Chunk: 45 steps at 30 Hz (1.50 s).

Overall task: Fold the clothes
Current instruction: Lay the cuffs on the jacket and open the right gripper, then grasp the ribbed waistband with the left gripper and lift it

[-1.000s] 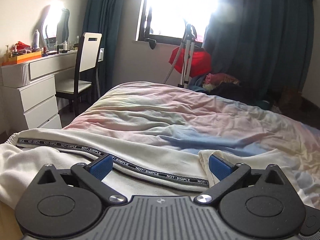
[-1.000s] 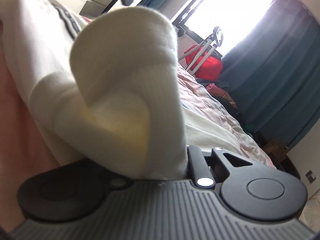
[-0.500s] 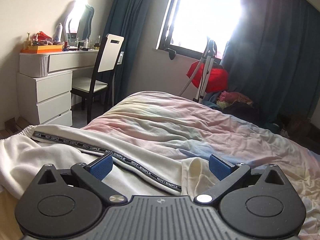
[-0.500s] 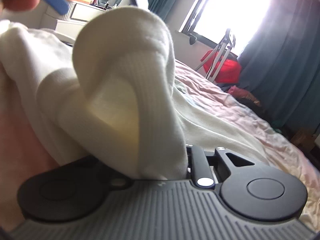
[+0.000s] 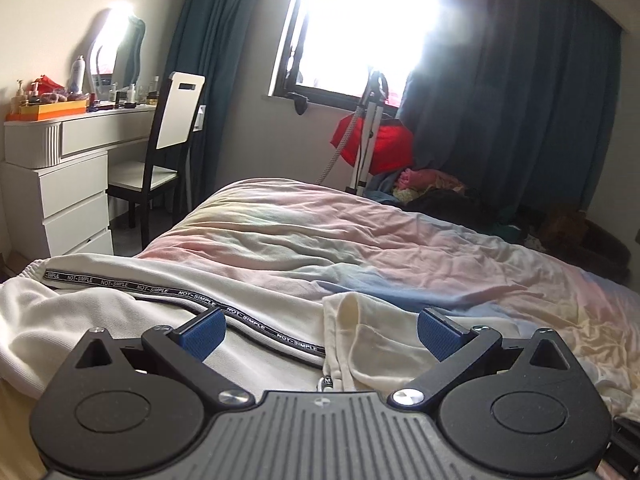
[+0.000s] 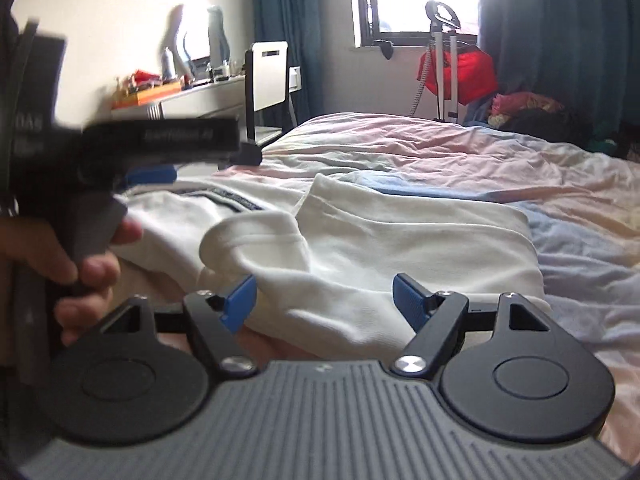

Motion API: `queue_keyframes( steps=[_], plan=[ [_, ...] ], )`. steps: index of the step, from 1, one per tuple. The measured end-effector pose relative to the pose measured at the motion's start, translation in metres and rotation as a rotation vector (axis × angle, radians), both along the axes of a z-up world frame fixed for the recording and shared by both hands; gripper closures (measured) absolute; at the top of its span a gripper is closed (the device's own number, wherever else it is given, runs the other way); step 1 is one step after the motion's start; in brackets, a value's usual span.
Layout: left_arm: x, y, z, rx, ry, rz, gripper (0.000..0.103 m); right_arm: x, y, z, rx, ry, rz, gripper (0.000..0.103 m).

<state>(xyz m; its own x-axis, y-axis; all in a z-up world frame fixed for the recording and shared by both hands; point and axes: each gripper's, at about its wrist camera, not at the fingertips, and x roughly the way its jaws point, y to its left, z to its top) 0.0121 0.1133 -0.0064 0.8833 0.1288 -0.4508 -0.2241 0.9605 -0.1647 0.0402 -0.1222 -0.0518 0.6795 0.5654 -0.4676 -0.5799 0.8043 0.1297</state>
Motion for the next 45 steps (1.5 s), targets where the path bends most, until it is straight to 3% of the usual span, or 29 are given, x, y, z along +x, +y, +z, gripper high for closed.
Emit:
queue_keyframes(
  steps=[4,7,9,11,13,16,19,23,28,31,34,36,40,42,45],
  plan=[
    [0.0,-0.014,-0.014,-0.006,0.079,-0.049,0.0,-0.007,-0.031,0.013,0.049,-0.048,-0.125,0.026],
    [0.011,-0.027,-0.03,0.065,0.177,-0.054,0.0,0.016,-0.044,0.006,0.04,-0.015,-0.24,0.027],
    [0.019,-0.033,-0.042,0.117,0.249,-0.047,0.0,0.035,-0.048,-0.008,0.035,0.032,-0.291,0.037],
    [0.026,-0.036,-0.053,0.146,0.307,-0.046,0.0,0.051,-0.049,-0.022,0.023,0.081,-0.329,0.053],
    [0.029,-0.036,-0.058,0.165,0.325,-0.042,0.0,0.061,-0.046,-0.037,0.018,0.146,-0.324,0.068],
    [0.029,-0.037,-0.06,0.173,0.327,-0.043,0.0,0.07,-0.038,-0.064,-0.014,0.222,-0.328,0.069],
    [0.026,-0.029,-0.055,0.133,0.304,-0.047,0.0,0.069,-0.032,-0.067,-0.04,0.199,-0.331,0.069],
    [0.009,0.012,-0.031,-0.08,0.242,-0.014,0.0,0.065,-0.038,-0.062,-0.019,0.212,-0.336,0.072],
    [-0.033,0.106,0.003,-0.414,0.152,0.195,0.0,0.06,-0.041,-0.051,-0.006,0.203,-0.352,0.07],
    [-0.056,0.174,-0.003,-0.659,0.152,0.347,0.0,0.061,-0.037,-0.048,-0.015,0.19,-0.349,0.069],
    [-0.069,0.221,-0.031,-0.853,0.176,0.426,0.0,0.065,-0.034,-0.048,-0.017,0.195,-0.345,0.069],
    [-0.075,0.238,-0.05,-0.914,0.172,0.482,0.0,0.067,-0.033,-0.048,-0.013,0.198,-0.344,0.069],
    [-0.068,0.256,-0.079,-0.949,0.176,0.535,0.001,0.071,-0.035,-0.049,0.004,0.208,-0.345,0.069],
    [-0.065,0.262,-0.086,-0.961,0.132,0.555,0.001,0.072,-0.036,-0.05,0.01,0.211,-0.344,0.069],
    [-0.061,0.266,-0.087,-0.918,0.047,0.59,0.002,0.073,-0.035,-0.049,0.016,0.209,-0.339,0.068]
  ],
)
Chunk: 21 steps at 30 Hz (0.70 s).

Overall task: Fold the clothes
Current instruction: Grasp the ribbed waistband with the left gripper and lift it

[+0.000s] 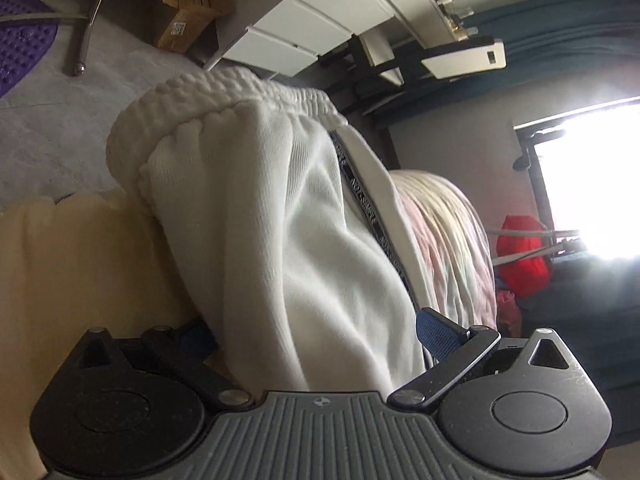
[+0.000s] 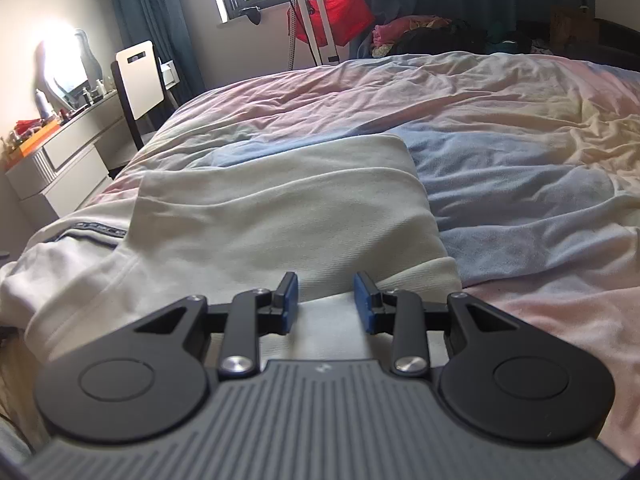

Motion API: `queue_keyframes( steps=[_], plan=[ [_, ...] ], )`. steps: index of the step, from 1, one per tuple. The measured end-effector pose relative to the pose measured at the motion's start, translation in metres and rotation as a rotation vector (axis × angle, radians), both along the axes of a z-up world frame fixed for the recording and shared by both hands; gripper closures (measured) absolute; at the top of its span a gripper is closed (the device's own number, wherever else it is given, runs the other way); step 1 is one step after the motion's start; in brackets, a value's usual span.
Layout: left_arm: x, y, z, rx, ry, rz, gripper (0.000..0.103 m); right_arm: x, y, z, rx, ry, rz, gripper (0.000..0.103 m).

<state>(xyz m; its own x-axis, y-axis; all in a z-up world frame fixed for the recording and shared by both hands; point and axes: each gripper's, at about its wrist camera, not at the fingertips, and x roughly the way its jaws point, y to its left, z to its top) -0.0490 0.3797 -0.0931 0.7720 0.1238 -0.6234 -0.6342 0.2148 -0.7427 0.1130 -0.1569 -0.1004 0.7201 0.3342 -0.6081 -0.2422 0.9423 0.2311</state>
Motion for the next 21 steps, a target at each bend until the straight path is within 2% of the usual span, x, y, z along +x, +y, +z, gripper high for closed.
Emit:
queue_keyframes(
  steps=[3,5,7,10,13,16,19,21],
  plan=[
    [0.002,0.008,0.0,0.035,0.0,0.054,0.016,0.0,0.003,0.001,0.004,-0.008,0.011,0.068],
    [0.002,0.014,-0.003,0.052,0.013,0.084,0.033,-0.001,0.008,0.002,0.0,-0.017,0.029,0.068],
    [0.001,0.017,-0.008,0.053,0.013,0.111,0.039,-0.002,0.015,0.004,-0.004,-0.02,0.065,0.068],
    [0.004,0.016,-0.008,0.091,0.027,0.101,0.045,-0.008,0.034,0.005,-0.027,-0.032,0.151,0.068],
    [0.008,0.014,-0.003,0.135,0.04,0.093,0.055,-0.014,0.052,-0.001,-0.09,-0.035,0.214,0.07],
    [0.012,0.009,0.006,0.172,0.064,0.089,0.068,-0.017,0.067,-0.012,-0.162,-0.026,0.241,0.069],
    [0.021,0.002,0.029,0.22,0.076,0.084,0.079,-0.015,0.063,-0.008,-0.117,-0.018,0.233,0.069],
    [0.028,-0.006,0.048,0.267,0.073,0.077,0.082,-0.013,0.057,-0.004,-0.081,-0.01,0.22,0.069]
  ],
)
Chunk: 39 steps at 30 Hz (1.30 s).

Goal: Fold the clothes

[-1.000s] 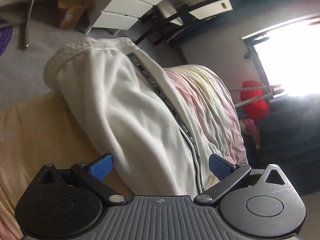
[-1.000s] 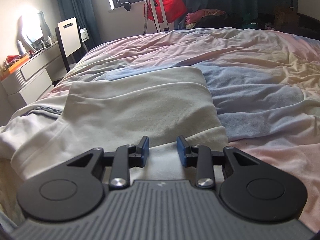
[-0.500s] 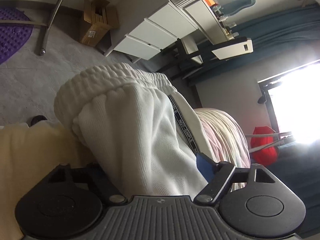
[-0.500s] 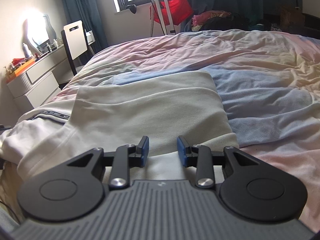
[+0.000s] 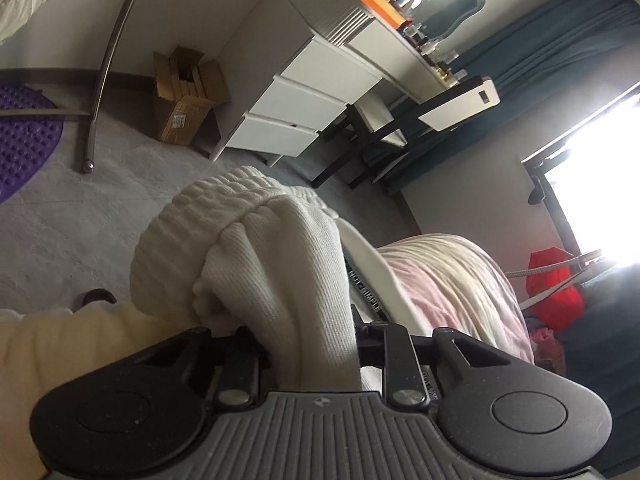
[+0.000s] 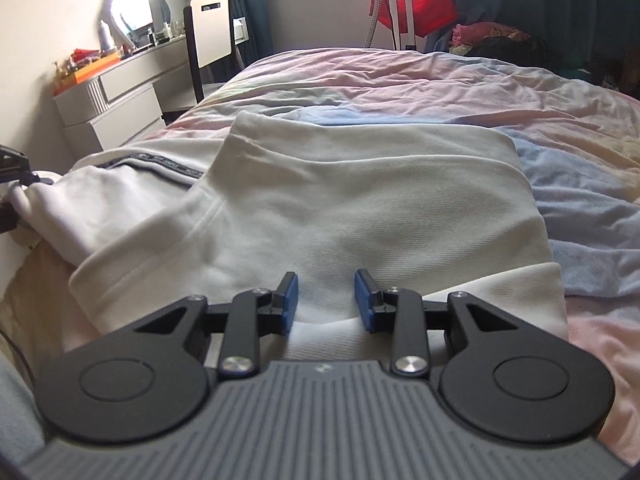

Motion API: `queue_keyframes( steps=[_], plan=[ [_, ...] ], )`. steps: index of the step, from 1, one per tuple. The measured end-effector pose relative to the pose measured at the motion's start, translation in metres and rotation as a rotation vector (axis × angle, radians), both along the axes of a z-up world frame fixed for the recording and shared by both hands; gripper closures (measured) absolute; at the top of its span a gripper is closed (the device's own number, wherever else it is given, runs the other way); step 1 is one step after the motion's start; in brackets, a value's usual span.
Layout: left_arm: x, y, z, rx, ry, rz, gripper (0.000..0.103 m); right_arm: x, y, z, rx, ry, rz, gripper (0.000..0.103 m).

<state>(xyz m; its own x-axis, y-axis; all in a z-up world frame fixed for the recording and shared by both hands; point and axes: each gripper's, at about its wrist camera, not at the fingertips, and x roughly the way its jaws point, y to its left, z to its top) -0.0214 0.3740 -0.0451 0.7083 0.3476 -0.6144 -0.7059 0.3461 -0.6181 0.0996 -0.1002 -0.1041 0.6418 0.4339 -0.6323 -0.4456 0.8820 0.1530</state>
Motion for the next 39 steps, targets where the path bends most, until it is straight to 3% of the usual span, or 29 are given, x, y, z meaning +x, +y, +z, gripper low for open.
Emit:
queue_keyframes(
  steps=[5,11,15,18,25,28,31,36,39],
  plan=[
    [0.017,-0.049,0.063,0.225,-0.047,-0.067,0.085,-0.002,-0.022,0.021,0.061,-0.042,-0.067,0.07],
    [0.04,-0.144,0.128,0.481,-0.157,-0.172,0.086,0.004,-0.091,0.054,0.266,-0.069,-0.237,0.069],
    [0.058,-0.226,0.153,0.629,-0.219,-0.25,0.087,0.004,-0.151,0.07,0.402,-0.089,-0.362,0.067],
    [0.075,-0.289,0.155,0.721,-0.25,-0.305,0.088,0.001,-0.19,0.078,0.461,-0.115,-0.448,0.067],
    [0.119,-0.434,0.118,0.892,-0.251,-0.491,0.089,0.002,-0.239,0.075,0.521,-0.129,-0.559,0.068],
    [0.134,-0.495,0.081,0.973,-0.188,-0.621,0.089,0.006,-0.245,0.069,0.534,-0.116,-0.573,0.068],
    [0.147,-0.547,0.027,1.049,-0.068,-0.794,0.088,0.012,-0.244,0.062,0.531,-0.096,-0.569,0.068],
    [0.162,-0.58,-0.037,1.13,0.102,-1.001,0.084,0.019,-0.243,0.048,0.537,-0.049,-0.556,0.068],
    [0.17,-0.573,-0.041,1.157,0.128,-1.049,0.068,0.022,-0.242,0.043,0.557,-0.022,-0.55,0.068]
  ],
)
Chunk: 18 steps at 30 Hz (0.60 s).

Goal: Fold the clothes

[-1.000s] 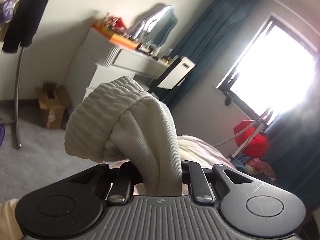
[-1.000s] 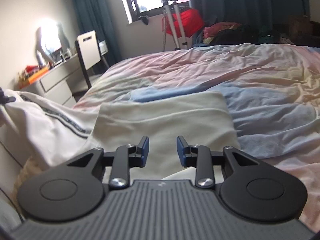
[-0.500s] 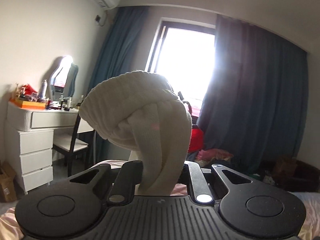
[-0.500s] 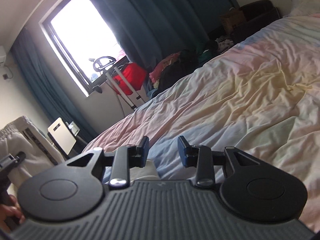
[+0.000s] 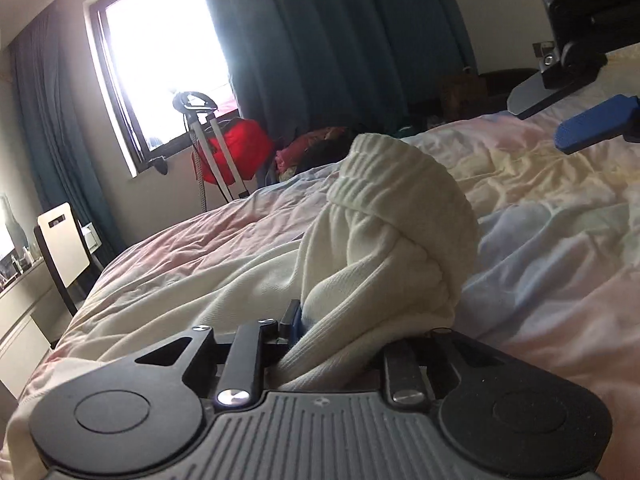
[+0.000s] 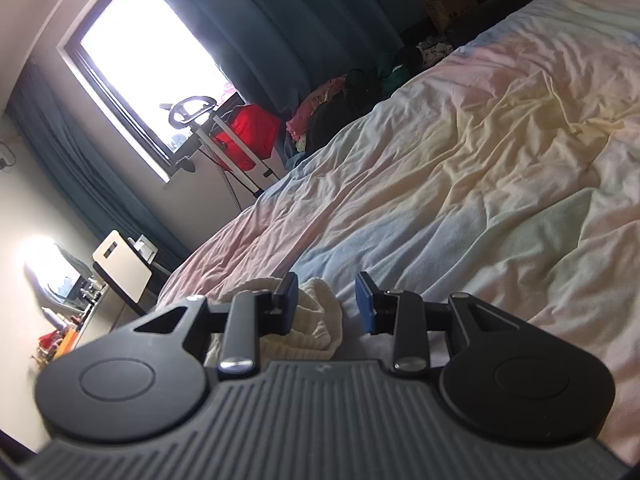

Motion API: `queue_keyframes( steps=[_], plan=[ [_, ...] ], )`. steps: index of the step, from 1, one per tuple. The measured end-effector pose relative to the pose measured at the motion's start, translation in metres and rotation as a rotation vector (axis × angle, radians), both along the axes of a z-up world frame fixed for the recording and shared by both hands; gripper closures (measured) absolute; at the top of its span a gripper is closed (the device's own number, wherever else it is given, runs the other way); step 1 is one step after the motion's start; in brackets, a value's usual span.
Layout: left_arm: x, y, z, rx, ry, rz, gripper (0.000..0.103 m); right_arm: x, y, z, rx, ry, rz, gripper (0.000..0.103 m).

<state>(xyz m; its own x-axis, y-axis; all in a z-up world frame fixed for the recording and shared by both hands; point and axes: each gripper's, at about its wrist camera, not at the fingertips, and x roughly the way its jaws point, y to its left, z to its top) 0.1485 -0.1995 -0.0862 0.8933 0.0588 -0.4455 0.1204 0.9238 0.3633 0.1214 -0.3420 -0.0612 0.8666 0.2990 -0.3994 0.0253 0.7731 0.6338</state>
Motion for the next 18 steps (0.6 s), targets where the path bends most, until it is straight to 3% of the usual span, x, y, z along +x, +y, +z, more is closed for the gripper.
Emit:
queue_keyframes(
  steps=[2,3,5,9,10,11,13,18],
  plan=[
    [0.003,0.004,-0.001,0.035,0.049,-0.043,0.045,0.002,0.003,-0.003,0.017,0.007,0.017,0.068],
    [0.002,0.008,-0.003,0.064,0.061,-0.063,0.041,0.004,0.006,-0.004,0.02,0.012,0.029,0.068],
    [-0.011,0.031,-0.006,0.123,0.056,-0.084,0.015,0.004,0.009,-0.006,0.028,0.021,0.041,0.067],
    [-0.022,0.083,-0.002,0.158,0.09,-0.095,0.012,0.004,0.014,-0.011,0.064,0.043,0.054,0.066],
    [-0.026,0.093,0.0,0.172,0.085,-0.081,0.012,0.004,0.014,-0.012,0.078,0.051,0.05,0.055],
    [-0.031,0.103,0.002,0.187,0.077,-0.062,0.012,0.004,0.013,-0.014,0.098,0.059,0.044,0.035],
    [-0.041,0.124,0.005,0.21,0.066,-0.013,0.011,0.003,0.013,-0.017,0.135,0.061,0.031,0.018],
    [-0.059,0.174,0.012,0.157,0.079,0.178,0.011,0.001,0.021,-0.022,0.224,0.076,0.064,0.017]
  ],
)
